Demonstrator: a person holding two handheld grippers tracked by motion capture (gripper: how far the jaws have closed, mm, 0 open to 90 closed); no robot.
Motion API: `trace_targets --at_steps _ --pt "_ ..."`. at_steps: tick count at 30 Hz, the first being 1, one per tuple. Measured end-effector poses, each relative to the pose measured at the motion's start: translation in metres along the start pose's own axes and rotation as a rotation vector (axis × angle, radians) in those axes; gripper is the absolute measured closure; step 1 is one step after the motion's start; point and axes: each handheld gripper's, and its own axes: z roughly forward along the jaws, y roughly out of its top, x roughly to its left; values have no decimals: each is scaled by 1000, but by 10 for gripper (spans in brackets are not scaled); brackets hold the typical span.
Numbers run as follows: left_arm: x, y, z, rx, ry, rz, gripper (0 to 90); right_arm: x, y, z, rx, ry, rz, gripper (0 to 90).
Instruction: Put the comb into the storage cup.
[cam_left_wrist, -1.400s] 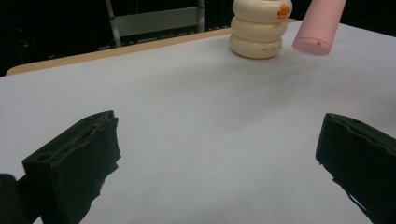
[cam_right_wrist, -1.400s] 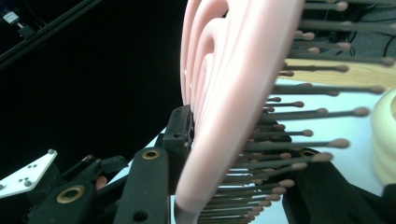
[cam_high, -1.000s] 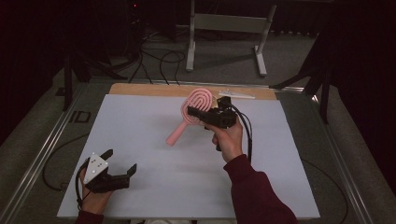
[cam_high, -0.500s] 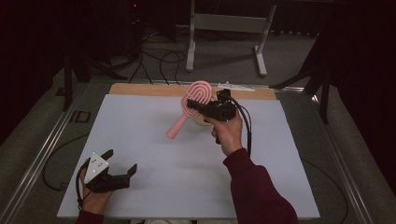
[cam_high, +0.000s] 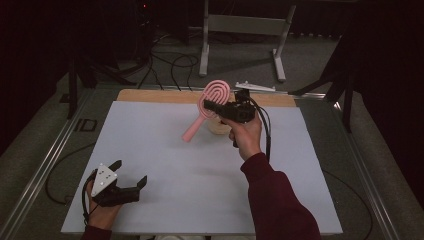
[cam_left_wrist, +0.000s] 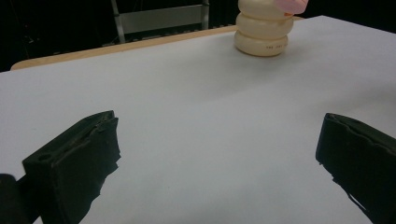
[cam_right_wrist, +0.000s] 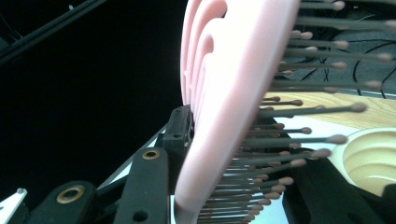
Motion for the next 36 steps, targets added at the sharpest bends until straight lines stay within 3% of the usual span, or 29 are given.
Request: trace_targets --at_steps 8,22,36 --pt "0 0 -1 -3 6 0 1 -11 3 -1 -9 -21 18 640" --pt "-1 0 0 -4 12 0 0 -16 18 0 -16 -85 -22 640" --pt "0 0 -1 -7 18 1 1 -29 28 0 -37 -147 -19 640"
